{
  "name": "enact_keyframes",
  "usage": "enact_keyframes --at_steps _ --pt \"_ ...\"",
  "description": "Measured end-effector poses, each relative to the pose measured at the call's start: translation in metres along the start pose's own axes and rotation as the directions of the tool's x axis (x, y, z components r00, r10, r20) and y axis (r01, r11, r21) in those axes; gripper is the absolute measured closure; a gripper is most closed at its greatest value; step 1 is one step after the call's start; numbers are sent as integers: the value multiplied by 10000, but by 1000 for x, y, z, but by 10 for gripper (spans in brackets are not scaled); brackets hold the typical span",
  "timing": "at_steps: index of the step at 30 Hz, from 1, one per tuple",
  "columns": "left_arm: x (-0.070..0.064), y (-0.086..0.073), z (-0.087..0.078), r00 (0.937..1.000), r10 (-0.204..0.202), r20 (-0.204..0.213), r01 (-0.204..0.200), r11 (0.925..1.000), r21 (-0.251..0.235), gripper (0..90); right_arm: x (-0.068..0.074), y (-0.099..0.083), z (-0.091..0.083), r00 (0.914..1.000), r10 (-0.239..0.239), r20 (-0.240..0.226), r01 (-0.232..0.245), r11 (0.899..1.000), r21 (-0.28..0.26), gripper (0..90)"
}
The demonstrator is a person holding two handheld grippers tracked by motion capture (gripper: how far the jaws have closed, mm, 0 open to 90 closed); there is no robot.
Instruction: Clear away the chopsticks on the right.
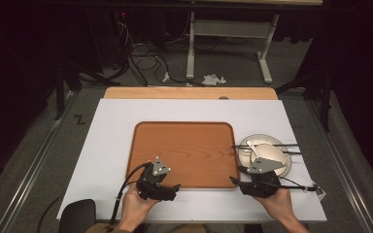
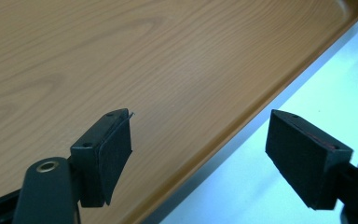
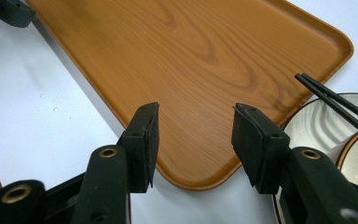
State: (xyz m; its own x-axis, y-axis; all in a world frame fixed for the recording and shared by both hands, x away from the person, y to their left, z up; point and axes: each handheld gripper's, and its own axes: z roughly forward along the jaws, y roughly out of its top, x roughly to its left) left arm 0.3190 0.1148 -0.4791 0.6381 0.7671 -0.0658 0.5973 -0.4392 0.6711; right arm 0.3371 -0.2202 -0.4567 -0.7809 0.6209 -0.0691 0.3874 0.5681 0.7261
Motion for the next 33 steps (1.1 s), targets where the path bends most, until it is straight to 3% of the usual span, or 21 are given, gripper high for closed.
enact_keyframes --at_steps 15,27,33 --pt "-1 0 1 9999 -90 112 91 10000 -32 224 -2 0 -4 9998 49 -200 -47 9999 127 514" --pt "-1 -1 2 10000 -36 38 36 10000 69 224 -4 -1 -9 10000 -23 -18 23 9999 119 516" --pt "-1 -1 1 10000 -50 29 49 10000 47 224 -6 0 -14 9995 268 -174 -271 9995 -164 515"
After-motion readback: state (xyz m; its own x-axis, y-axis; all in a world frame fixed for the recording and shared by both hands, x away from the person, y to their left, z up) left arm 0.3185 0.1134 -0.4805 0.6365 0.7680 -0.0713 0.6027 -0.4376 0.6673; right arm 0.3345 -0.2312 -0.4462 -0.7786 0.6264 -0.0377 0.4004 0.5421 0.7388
